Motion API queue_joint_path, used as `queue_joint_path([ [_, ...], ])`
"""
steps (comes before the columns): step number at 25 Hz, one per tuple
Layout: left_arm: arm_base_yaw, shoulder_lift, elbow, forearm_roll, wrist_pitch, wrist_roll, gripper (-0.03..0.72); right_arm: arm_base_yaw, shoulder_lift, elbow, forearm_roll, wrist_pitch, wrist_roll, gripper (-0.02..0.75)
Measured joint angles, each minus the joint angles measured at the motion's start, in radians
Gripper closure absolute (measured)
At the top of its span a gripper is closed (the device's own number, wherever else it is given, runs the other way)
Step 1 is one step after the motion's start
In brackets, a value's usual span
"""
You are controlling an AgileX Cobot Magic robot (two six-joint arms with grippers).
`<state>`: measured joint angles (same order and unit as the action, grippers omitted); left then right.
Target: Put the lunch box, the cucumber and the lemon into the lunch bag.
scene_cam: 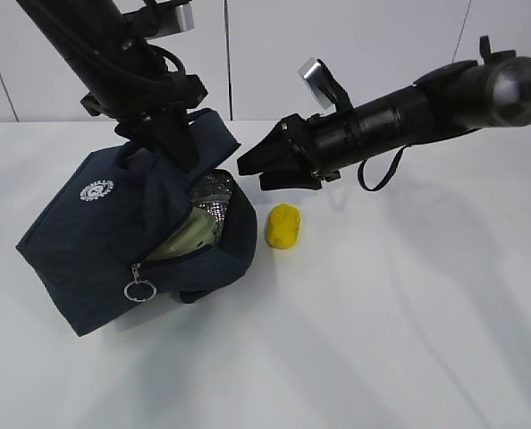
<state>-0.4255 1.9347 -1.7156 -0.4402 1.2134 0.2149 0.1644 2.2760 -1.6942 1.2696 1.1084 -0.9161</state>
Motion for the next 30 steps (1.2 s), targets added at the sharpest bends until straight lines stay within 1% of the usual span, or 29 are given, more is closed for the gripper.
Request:
queue_joint_path([
  [3,0.0,0.0,0.0,0.0,0.0,0.0,0.681,0.0,-0.041,-0.002,-0.138,-0.051,0.101,0.247],
  [7,0.0,0.0,0.0,0.0,0.0,0.0,0.681,0.017,-0.06,-0.002,-0.357,-0.11,0.245,0.251],
  [9,0.0,0.0,0.0,0.0,0.0,0.0,0.681,0.04,-0.06,-0.002,-0.464,-0.133,0.324,0.251],
  [16,0.0,0.0,0.0,0.0,0.003,0.0,0.681,0.14,-0.06,-0.002,-0.73,-0.257,0.57,0.252],
  [23,0.0,0.0,0.0,0.0,0.005,0.004,0.681,0.152,-0.06,-0.002,-0.834,-0.307,0.696,0.252],
  [30,0.0,0.0,0.0,0.0,0.007,0.01,0.681,0.152,-0.048,-0.004,-0.842,-0.337,0.731,0.253],
])
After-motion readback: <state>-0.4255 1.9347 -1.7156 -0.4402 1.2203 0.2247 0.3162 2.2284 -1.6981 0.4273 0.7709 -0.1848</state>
